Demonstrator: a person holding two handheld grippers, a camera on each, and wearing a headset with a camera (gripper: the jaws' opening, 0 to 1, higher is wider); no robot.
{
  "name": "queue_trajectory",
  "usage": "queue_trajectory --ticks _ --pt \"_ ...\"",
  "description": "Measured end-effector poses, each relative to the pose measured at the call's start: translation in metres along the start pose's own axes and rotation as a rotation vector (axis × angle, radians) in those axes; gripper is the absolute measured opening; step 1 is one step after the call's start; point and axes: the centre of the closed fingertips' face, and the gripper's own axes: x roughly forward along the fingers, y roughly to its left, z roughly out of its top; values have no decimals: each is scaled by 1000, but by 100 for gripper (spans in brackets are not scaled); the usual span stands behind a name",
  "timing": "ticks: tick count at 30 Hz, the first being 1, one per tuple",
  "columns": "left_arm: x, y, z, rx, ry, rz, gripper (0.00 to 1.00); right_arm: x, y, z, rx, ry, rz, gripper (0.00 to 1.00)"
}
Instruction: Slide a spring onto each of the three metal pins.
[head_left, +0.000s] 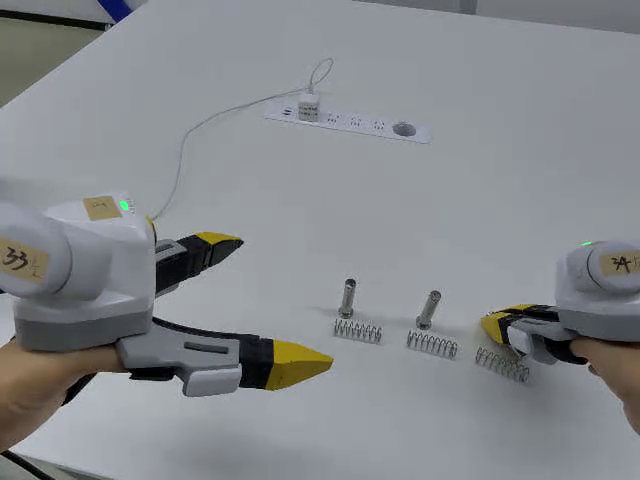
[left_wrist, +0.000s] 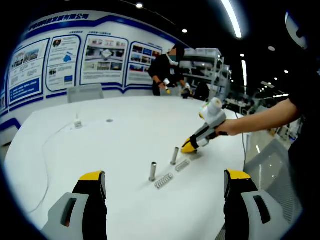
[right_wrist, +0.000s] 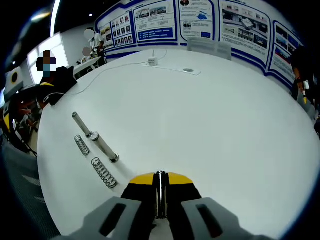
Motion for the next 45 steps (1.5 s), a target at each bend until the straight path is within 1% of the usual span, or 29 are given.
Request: queue_trajectory --ticks 4,10,15,23,26,34,41,45 --pt "1 -1 0 1 2 -2 100 -1 -2 4 0 -14 -3 8" --pt "3 -4 2 3 -2 -10 100 -6 -2 9 11 -37 -11 8" --pt "3 -5 3 8 -2 -13 100 -12 -1 14 3 -56 -13 8" --pt "2 -8 6 13 -8 -14 100 -17 -1 18 -6 -74 -18 8" --pt "1 -8 5 17 -5 -14 100 -20 0 19 -11 -84 -19 8" --pt "0 -12 7 23 -11 -18 100 -25 -3 23 -13 -111 -27 8" --pt "-1 -11 10 25 -18 -15 100 -25 -4 27 -18 -132 -29 8" --pt "-1 -10 10 27 -16 -15 100 -29 -3 29 -21 -141 -32 8"
